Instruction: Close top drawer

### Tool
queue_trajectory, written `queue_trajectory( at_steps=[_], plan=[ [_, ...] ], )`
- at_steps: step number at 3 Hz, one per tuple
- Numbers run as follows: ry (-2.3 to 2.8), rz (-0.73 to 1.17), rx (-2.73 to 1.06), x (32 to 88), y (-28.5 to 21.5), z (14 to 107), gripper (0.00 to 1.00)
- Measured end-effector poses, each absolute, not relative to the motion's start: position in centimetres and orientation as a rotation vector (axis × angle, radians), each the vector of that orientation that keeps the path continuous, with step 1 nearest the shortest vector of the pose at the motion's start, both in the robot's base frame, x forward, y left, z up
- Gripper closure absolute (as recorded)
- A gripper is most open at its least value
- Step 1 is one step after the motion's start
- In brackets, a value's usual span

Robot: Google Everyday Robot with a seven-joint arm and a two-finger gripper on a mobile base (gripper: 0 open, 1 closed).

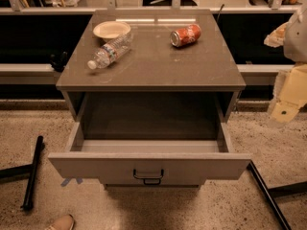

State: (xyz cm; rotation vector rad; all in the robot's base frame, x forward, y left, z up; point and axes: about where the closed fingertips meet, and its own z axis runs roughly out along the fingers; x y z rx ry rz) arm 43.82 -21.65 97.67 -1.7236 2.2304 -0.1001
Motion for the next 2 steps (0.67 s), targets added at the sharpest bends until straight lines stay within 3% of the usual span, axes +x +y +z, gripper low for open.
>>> queue_trajectory(
  at_steps=[2],
  plan=[
    [2.271, -0.022, -1.742, 43.2, -20.2, 95.0, 0.0]
  ],
)
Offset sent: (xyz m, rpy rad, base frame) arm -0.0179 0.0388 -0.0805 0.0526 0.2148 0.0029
